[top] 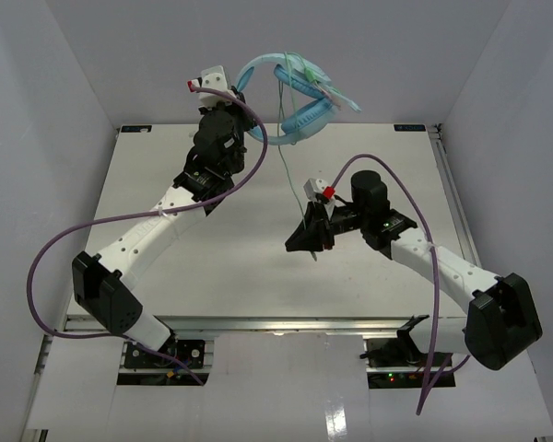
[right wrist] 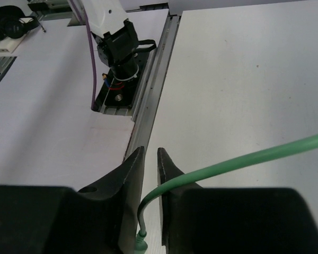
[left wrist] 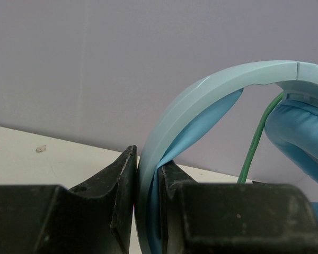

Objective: Wrap the headphones

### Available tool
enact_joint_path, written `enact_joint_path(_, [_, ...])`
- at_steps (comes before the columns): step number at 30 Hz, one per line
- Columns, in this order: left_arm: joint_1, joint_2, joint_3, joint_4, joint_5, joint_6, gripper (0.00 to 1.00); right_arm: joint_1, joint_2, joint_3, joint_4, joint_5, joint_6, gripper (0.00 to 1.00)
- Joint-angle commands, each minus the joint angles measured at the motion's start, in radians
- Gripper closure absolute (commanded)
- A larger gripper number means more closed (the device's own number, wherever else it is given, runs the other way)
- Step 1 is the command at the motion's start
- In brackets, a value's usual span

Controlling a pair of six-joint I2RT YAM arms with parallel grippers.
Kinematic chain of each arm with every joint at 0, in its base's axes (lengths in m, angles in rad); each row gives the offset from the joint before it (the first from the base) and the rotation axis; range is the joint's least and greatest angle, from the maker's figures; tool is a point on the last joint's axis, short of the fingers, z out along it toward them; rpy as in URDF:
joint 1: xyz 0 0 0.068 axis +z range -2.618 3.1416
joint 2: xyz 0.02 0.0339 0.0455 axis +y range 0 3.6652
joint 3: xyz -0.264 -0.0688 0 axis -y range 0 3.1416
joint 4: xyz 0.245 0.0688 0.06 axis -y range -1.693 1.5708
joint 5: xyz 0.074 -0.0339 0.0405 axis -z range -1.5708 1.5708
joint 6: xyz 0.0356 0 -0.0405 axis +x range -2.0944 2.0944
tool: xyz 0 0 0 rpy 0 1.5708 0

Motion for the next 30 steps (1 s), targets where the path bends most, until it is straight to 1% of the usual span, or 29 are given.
enact_joint_path(1, [0.014,-0.021,0.022,0.082,-0.032,0.003,1.00,0.014,-0.020,0.177,-0.342,0.131,-0.255,0.80])
enact_joint_path(4, [0.017,-0.022,-0.007,0.057,-0.029,0.009,1.00,0.021,-0.003,0.291,-0.513,0.237,-0.364,0.83])
enact_joint_path(6, [0.019,-0.028,-0.027,0.031,-0.016,0.005,1.00,0.024,0.012,0.364,-0.641,0.345,-0.450,0.84])
enact_joint_path(8, [0.019,-0.034,-0.049,-0.007,-0.001,-0.001,1.00,0.026,0.024,0.439,-0.728,0.442,-0.512,0.85])
enact_joint_path(10, [0.019,-0.043,-0.080,-0.050,0.008,-0.004,1.00,0.030,0.032,0.503,-0.795,0.530,-0.563,0.85])
enact_joint_path(14, [0.019,-0.058,-0.158,-0.083,0.019,-0.004,1.00,0.054,0.034,0.581,-0.862,0.713,-0.629,0.85])
enact_joint_path(19, [0.019,-0.057,-0.213,-0.129,0.060,-0.011,1.00,0.120,0.037,0.621,-0.893,0.945,-0.719,0.85])
enact_joint_path(22, [0.019,-0.055,-0.236,-0.151,0.091,-0.022,1.00,0.159,0.035,0.624,-0.883,1.124,-0.771,0.85])
enact_joint_path(27, [0.019,-0.064,-0.287,-0.175,0.131,-0.032,1.00,0.225,0.028,0.591,-0.828,1.308,-0.847,0.86])
enact_joint_path(30, [0.019,-0.072,-0.303,-0.208,0.169,-0.041,1.00,0.241,0.035,0.574,-0.794,1.374,-0.876,0.87])
